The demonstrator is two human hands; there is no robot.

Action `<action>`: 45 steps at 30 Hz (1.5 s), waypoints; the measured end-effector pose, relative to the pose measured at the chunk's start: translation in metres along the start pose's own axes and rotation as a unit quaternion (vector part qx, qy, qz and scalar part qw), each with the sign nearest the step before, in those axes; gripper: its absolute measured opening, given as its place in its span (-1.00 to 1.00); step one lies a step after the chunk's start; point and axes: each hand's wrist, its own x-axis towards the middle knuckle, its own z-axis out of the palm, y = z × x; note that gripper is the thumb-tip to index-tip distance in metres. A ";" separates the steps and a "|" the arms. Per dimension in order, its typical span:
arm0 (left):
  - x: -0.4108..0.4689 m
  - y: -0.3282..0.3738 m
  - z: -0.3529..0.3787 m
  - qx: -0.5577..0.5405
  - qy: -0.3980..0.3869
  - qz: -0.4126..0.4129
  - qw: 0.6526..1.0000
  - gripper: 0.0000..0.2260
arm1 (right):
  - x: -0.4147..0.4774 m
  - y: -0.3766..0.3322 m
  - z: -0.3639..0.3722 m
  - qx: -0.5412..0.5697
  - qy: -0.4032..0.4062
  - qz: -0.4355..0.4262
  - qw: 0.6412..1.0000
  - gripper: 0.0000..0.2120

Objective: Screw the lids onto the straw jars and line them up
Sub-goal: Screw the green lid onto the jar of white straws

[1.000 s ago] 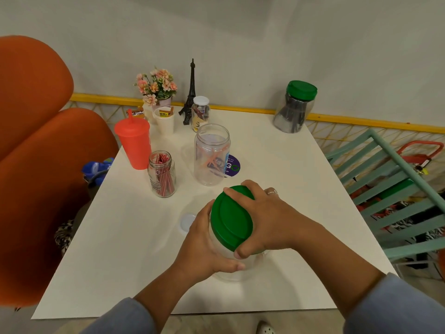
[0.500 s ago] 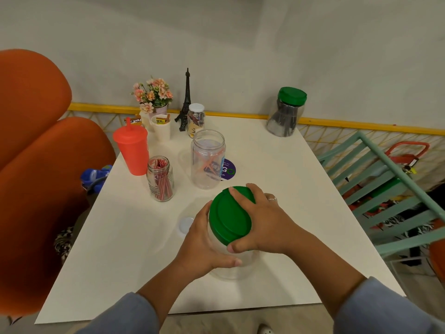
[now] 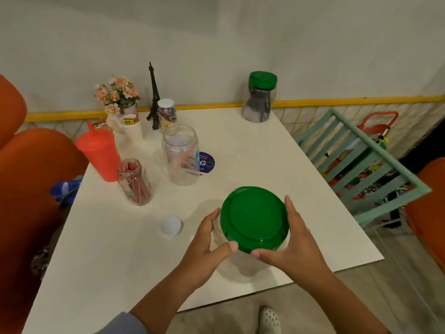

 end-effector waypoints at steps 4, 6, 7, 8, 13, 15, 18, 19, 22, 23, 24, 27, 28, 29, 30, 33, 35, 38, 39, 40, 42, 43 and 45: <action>0.019 0.013 0.030 -0.006 -0.023 -0.023 0.999 -0.50 | -0.011 0.026 -0.027 0.053 0.065 0.059 0.995 -0.02; 0.031 0.022 0.049 0.007 -0.040 -0.037 0.999 -0.55 | -0.015 0.042 -0.043 0.075 0.094 0.072 0.990 -0.14; 0.037 0.026 0.058 0.012 -0.045 -0.039 0.998 -0.55 | -0.017 0.049 -0.050 0.087 0.103 0.080 0.988 -0.18; 0.043 0.031 0.067 0.016 -0.050 -0.040 0.998 -0.55 | -0.017 0.053 -0.057 0.099 0.110 0.087 0.985 -0.20; 0.087 0.052 0.109 0.049 -0.063 -0.046 0.996 -0.56 | 0.001 0.070 -0.090 0.148 0.127 0.103 0.975 -0.25; 0.109 0.058 0.120 0.057 -0.055 -0.057 0.995 -0.53 | 0.020 0.078 -0.104 0.159 0.125 0.102 0.974 -0.26; 0.139 0.070 0.130 0.057 -0.034 -0.076 0.995 -0.54 | 0.055 0.093 -0.121 0.173 0.106 0.105 0.974 -0.21; 0.151 0.074 0.131 0.054 -0.024 -0.079 0.995 -0.53 | 0.070 0.097 -0.126 0.177 0.097 0.102 0.974 -0.15; 0.187 0.088 0.129 0.033 0.019 -0.068 0.997 -0.49 | 0.119 0.102 -0.133 0.177 0.061 0.073 0.980 -0.11; 0.201 0.093 0.127 0.033 0.035 -0.061 0.997 -0.48 | 0.138 0.103 -0.135 0.172 0.051 0.063 0.982 -0.14; 0.213 0.097 0.124 0.036 0.048 -0.053 0.997 -0.46 | 0.157 0.103 -0.135 0.171 0.042 0.057 0.983 -0.18; 0.251 0.105 0.112 0.048 0.082 -0.015 0.995 -0.44 | 0.217 0.104 -0.134 0.208 0.023 0.044 0.977 -0.19; 0.262 0.108 0.107 0.053 0.094 -0.005 0.994 -0.45 | 0.236 0.103 -0.132 0.223 0.019 0.036 0.974 -0.18; 0.273 0.110 0.101 0.060 0.109 0.003 0.992 -0.47 | 0.254 0.103 -0.130 0.236 0.012 0.027 0.971 -0.18; 0.285 0.111 0.096 0.066 0.125 0.007 0.990 -0.50 | 0.271 0.103 -0.126 0.243 0.003 0.020 0.970 -0.19; 0.312 0.116 0.074 0.108 0.183 0.009 0.977 -0.57 | 0.314 0.095 -0.114 0.251 -0.014 -0.014 0.968 -0.21; 0.331 0.117 0.059 0.174 0.233 0.025 0.956 -0.63 | 0.345 0.087 -0.103 0.250 -0.031 -0.029 0.967 -0.21; 0.355 0.123 0.038 0.265 0.298 0.047 0.916 -0.68 | 0.390 0.073 -0.085 0.244 -0.055 -0.054 0.967 -0.22; 0.361 0.125 0.033 0.284 0.309 0.055 0.906 -0.69 | 0.404 0.068 -0.078 0.240 -0.056 -0.063 0.967 -0.22; 0.367 0.126 0.028 0.303 0.311 0.068 0.898 -0.70 | 0.417 0.064 -0.073 0.237 -0.052 -0.069 0.968 -0.23; 0.377 0.126 0.018 0.355 0.288 0.089 0.885 -0.67 | 0.443 0.057 -0.062 0.235 -0.050 -0.067 0.968 -0.23; 0.381 0.126 0.013 0.382 0.269 0.089 0.880 -0.64 | 0.455 0.054 -0.059 0.235 -0.053 -0.065 0.968 -0.23; 0.392 0.127 0.000 0.430 0.237 0.073 0.868 -0.57 | 0.479 0.046 -0.051 0.244 -0.066 -0.071 0.965 -0.23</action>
